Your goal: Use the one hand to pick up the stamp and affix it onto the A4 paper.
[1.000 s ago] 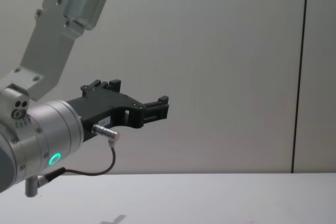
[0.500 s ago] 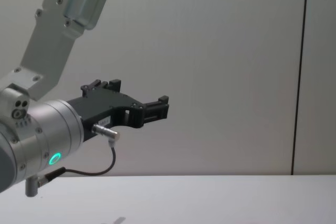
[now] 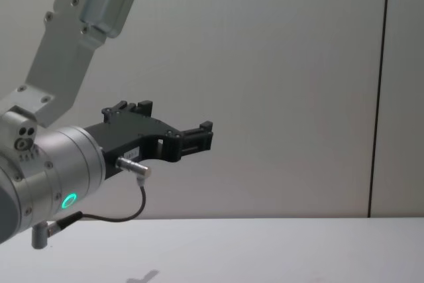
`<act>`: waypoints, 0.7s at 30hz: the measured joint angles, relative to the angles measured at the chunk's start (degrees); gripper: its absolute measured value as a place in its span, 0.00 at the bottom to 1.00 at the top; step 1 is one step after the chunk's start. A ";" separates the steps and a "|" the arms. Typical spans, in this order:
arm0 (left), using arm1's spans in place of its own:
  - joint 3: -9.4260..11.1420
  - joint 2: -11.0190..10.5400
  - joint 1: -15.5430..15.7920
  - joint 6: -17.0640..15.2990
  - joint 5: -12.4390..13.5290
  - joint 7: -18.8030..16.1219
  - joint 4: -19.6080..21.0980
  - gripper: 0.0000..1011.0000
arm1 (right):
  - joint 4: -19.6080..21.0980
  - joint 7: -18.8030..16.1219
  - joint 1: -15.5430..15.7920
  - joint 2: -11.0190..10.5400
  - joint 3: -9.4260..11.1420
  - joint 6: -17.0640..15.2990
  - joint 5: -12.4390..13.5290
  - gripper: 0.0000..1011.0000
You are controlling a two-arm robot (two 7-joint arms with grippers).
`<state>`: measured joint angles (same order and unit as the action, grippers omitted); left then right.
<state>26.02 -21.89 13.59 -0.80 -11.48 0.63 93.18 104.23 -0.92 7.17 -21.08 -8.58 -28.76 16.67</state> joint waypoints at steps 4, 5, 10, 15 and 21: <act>0.00 0.00 0.00 0.00 0.00 0.00 0.00 0.99 | 1.94 -0.40 -0.23 -0.11 0.10 0.47 -0.36 0.22; 0.00 0.00 0.00 0.00 0.00 0.00 0.00 0.99 | 2.30 -0.55 -0.27 -0.12 0.11 0.55 -0.48 0.22; 0.00 0.00 0.00 0.00 0.00 0.00 0.00 0.99 | 4.36 -1.71 -0.65 -0.04 -0.08 0.61 -1.05 0.22; 0.00 0.00 0.00 0.00 0.00 0.00 0.00 0.99 | 5.37 -3.36 -1.06 0.51 -0.88 -0.17 -1.76 0.21; 0.00 0.00 0.00 0.00 0.00 0.00 0.00 0.99 | 5.44 -5.41 -1.50 1.53 -2.28 -1.30 -2.85 0.22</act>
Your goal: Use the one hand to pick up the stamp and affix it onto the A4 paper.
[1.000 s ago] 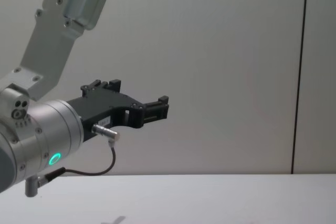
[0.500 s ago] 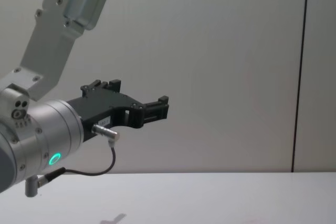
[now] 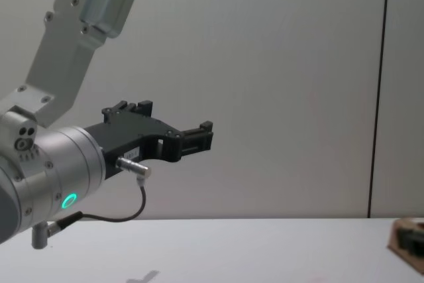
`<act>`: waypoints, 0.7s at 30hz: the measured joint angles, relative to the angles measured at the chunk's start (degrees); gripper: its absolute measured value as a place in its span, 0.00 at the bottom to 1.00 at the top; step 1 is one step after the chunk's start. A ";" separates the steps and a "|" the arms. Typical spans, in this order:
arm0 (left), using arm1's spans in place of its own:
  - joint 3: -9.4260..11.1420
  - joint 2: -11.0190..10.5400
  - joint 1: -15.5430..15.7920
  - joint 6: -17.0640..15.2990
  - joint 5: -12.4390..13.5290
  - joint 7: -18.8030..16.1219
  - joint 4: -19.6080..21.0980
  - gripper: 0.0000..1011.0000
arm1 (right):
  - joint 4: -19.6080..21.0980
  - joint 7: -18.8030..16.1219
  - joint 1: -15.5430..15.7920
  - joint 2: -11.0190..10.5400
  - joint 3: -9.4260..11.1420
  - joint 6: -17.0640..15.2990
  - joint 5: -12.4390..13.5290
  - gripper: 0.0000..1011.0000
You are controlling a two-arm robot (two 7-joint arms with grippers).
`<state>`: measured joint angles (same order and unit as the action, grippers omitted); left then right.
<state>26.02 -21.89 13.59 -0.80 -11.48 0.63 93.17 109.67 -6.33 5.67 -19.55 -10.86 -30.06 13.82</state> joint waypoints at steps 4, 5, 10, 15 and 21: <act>0.00 0.00 0.00 0.00 0.00 0.00 0.00 0.99 | -0.49 -1.40 -0.26 0.81 -1.10 -0.77 -0.90 0.21; 0.00 0.00 0.00 0.00 0.00 0.00 0.00 0.99 | -0.60 -1.64 -0.30 0.96 -1.30 -0.89 -1.08 0.22; 0.00 0.00 0.00 0.00 0.00 0.00 0.00 0.99 | -1.64 -3.13 -0.58 1.94 -2.71 -1.59 -2.40 0.21; 0.00 0.00 0.00 0.00 0.00 0.00 0.00 0.99 | -2.72 -4.23 -0.95 2.69 -3.69 -1.98 -3.67 0.22; 0.00 0.00 0.00 0.00 0.00 0.00 0.00 0.99 | -4.04 -5.50 -1.52 3.45 -4.64 -2.11 -4.97 0.22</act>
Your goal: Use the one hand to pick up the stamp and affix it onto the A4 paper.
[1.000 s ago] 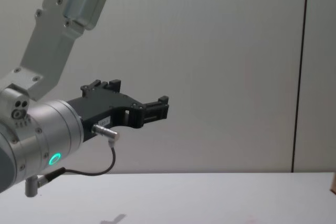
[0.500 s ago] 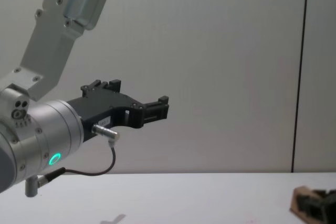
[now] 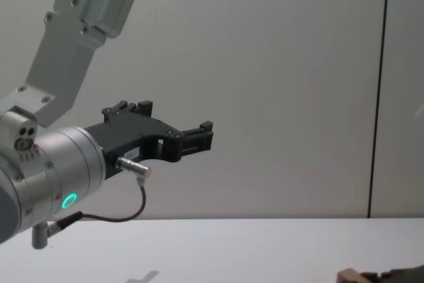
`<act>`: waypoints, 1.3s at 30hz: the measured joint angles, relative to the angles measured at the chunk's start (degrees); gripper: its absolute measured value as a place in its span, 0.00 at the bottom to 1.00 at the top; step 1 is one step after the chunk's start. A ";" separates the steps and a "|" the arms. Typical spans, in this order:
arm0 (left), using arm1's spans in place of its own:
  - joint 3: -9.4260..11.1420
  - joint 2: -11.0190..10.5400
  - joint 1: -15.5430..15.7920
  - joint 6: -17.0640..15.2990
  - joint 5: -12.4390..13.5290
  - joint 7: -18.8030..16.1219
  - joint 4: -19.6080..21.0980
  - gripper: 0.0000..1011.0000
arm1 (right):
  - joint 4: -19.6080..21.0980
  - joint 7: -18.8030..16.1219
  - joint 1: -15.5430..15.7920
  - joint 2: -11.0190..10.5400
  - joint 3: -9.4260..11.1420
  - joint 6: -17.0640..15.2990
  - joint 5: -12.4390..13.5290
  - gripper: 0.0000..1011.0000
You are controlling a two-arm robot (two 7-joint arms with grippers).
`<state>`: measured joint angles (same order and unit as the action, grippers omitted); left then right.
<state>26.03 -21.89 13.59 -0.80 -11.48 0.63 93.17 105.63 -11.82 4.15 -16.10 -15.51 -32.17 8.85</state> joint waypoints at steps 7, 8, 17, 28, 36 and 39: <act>0.00 0.00 0.00 0.00 0.00 -0.01 0.00 0.99 | -1.55 -1.42 -0.79 0.87 -0.88 0.22 -1.37 0.22; 0.00 0.00 0.00 0.00 0.00 0.00 0.00 0.99 | -1.80 -1.54 -0.88 0.97 -0.99 0.31 -1.53 0.22; 0.00 0.00 0.00 0.00 0.00 -0.01 0.00 0.99 | -4.65 -2.59 -2.73 2.50 -2.03 1.32 -3.82 0.22; 0.00 0.00 0.00 0.00 0.00 -0.01 0.00 0.99 | -9.41 -3.24 -5.69 4.62 -2.99 2.47 -6.73 0.22; 0.00 0.00 0.00 0.00 0.00 -0.01 0.00 0.99 | -12.66 -3.99 -7.22 5.67 -3.50 2.77 -8.18 0.21; 0.00 0.00 0.00 0.00 0.00 -0.01 0.00 0.99 | -13.80 -4.27 -7.68 6.02 -3.67 2.91 -8.58 0.21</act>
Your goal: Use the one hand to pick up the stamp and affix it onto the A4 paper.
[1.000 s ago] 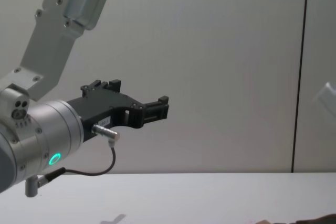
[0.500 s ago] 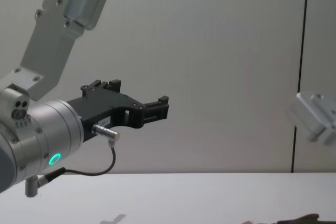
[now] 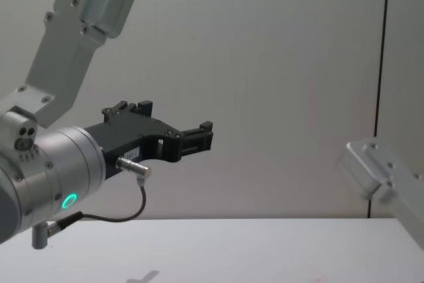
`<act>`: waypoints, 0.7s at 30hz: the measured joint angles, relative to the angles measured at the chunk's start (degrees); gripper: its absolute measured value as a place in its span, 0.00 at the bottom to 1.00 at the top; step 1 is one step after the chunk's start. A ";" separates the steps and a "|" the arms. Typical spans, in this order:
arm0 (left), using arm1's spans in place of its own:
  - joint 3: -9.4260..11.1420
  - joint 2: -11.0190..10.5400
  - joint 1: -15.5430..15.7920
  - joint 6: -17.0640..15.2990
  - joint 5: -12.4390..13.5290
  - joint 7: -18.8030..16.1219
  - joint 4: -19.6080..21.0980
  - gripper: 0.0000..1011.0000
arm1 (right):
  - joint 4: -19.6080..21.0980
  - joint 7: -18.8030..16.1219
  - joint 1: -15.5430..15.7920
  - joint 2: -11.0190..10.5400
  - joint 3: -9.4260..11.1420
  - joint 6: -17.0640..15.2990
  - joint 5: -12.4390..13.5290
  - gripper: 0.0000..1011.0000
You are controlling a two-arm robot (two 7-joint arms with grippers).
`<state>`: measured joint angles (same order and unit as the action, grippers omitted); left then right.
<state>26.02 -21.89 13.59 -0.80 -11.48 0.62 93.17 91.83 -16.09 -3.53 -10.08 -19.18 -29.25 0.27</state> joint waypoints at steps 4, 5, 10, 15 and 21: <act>0.00 0.00 0.00 0.00 0.00 0.00 0.00 0.99 | -1.07 -0.31 -0.50 0.37 -0.14 0.30 -0.36 0.22; 0.00 0.00 0.00 0.00 0.00 0.00 0.00 0.99 | -1.39 -0.38 -0.65 0.49 -0.20 0.34 -0.51 0.22; 0.00 0.00 0.00 0.00 0.00 0.00 0.00 0.99 | -2.35 -0.63 -1.07 0.79 -0.37 0.39 -0.84 0.22; 0.00 0.00 0.00 0.00 0.00 0.00 0.00 0.99 | -3.05 -0.82 -1.24 0.96 -0.49 0.44 -1.08 0.22; 0.00 0.00 0.00 0.00 0.00 0.00 0.00 0.99 | -3.71 -0.95 -1.31 1.07 -0.57 0.46 -1.13 0.21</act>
<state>26.02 -21.89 13.59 -0.80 -11.48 0.62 93.18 88.12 -17.04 -4.84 -9.01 -19.75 -28.79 -0.87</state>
